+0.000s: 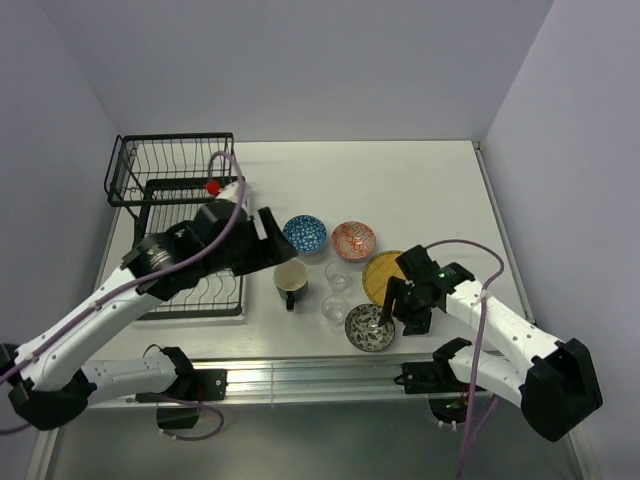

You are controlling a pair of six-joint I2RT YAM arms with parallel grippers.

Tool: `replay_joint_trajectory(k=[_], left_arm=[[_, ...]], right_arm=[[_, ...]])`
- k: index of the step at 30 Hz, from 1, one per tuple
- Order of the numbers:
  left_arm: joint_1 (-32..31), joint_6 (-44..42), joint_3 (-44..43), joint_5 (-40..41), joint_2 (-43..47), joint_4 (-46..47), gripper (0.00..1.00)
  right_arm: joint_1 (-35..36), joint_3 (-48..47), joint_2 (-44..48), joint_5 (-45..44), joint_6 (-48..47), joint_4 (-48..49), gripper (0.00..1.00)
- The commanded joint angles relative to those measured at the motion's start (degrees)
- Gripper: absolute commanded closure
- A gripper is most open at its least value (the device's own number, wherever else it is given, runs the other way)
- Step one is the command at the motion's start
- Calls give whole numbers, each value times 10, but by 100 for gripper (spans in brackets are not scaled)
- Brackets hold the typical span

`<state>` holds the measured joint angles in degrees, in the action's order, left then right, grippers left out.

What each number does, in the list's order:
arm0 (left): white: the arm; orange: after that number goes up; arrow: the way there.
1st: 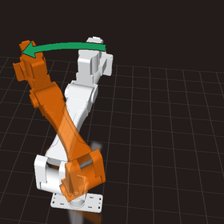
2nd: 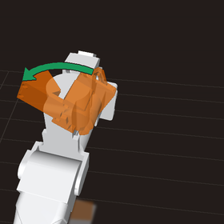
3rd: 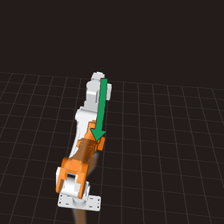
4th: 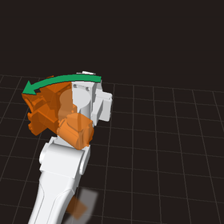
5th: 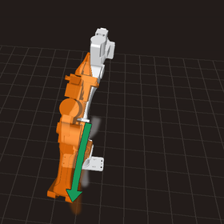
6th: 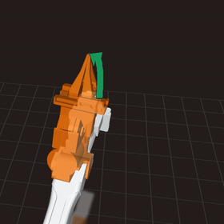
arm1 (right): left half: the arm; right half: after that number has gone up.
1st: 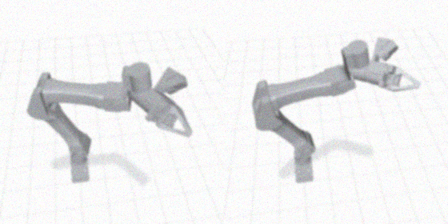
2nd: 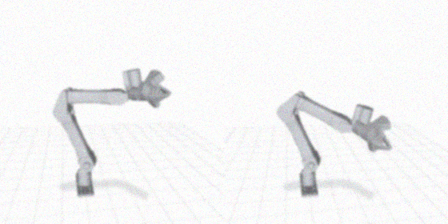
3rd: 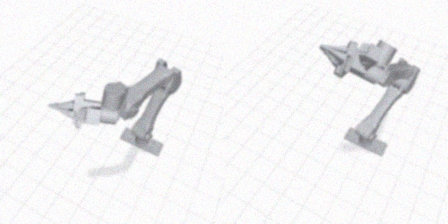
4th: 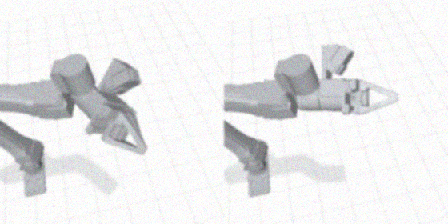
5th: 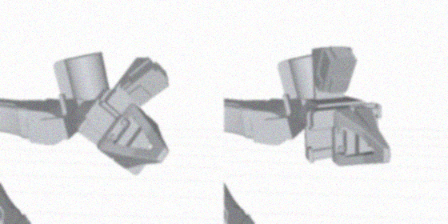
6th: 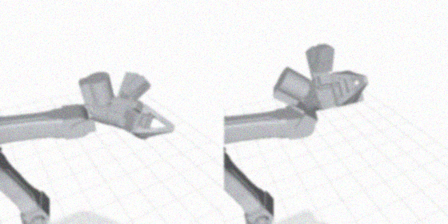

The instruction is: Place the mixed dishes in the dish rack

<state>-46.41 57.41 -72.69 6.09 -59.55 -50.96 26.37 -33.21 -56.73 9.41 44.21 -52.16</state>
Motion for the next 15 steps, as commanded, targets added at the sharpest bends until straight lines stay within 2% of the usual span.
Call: replay_joint_trajectory(k=[1,2,8,11,12,14,15], left_arm=[[-75,10,-61,102,-35,-33,20],[-108,10,-70,116,-51,-40,20],[-203,12,-95,178,-87,-40,26],[-230,10,-111,196,-106,-36,36],[-235,5,-117,200,-110,-36,47],[-247,-4,-122,202,-116,-13,55],[-250,-20,-121,199,-115,1,53]], right_arm=[[32,-1,-7,-11,22,33,29],[39,-2,-8,-12,30,34,31],[74,-1,-36,-20,39,50,48],[79,-8,-40,-30,35,46,81],[79,-12,-39,-33,35,40,100],[83,-19,-30,-45,34,33,100],[83,-33,-27,-51,33,18,100]])
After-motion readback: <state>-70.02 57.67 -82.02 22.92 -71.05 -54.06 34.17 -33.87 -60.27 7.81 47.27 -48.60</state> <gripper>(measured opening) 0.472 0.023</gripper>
